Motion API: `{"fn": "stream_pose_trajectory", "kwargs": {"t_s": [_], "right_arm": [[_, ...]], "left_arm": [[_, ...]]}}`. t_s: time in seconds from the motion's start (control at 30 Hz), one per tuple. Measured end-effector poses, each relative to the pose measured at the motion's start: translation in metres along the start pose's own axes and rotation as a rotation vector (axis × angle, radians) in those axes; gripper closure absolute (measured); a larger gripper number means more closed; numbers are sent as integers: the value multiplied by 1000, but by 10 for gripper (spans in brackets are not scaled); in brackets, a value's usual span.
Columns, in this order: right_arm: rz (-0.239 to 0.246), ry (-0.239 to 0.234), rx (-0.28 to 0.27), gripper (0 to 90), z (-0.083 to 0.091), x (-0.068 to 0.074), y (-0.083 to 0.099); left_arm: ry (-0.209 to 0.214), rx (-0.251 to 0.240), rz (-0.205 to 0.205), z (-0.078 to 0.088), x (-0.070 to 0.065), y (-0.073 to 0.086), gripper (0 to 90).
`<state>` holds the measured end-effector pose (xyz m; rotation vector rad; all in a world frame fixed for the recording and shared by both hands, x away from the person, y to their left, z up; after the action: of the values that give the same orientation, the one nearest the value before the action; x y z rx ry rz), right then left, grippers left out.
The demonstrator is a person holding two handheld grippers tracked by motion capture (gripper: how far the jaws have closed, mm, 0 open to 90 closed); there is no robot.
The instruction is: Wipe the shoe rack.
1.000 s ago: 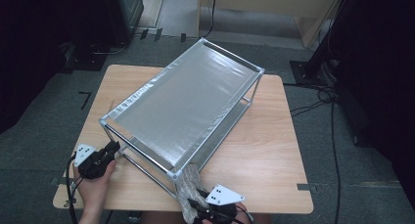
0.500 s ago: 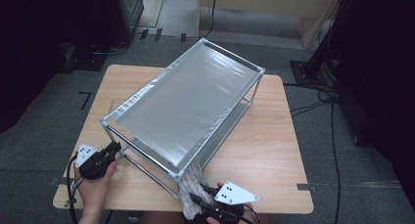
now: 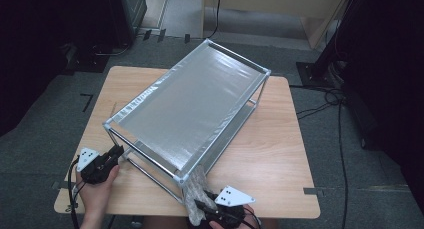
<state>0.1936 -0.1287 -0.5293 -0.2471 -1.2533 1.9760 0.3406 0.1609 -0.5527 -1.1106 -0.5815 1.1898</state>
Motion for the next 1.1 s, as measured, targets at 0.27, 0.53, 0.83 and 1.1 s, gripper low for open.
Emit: {"fn": "stream_pose_trajectory", "kwargs": {"t_s": [0.27,0.53,0.83,1.1], "right_arm": [[-45,192,-131,647,45,-43,-34],[-4,181,-295,646,91,-34,-76],[160,-81,-375,645,88,58,-94],[258,-65,-278,643,57,75,-75]], "left_arm": [[-18,-4,-21,0,0,0,792],[-14,-4,-34,1,-2,0,795],[-17,0,-53,3,-4,2,799],[-20,1,-70,4,-5,2,805]]}}
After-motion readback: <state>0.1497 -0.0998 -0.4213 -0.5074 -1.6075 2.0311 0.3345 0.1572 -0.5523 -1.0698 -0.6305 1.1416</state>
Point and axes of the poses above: each handheld gripper's, and its own axes: z roughly backward along the jaws, y roughly out of its underside, x roughly to its left, the point moved 10 cm from there along -z, roughly forward along the jaws, and after that the axes turned 2 degrees about -z, right-handed, at the moved point
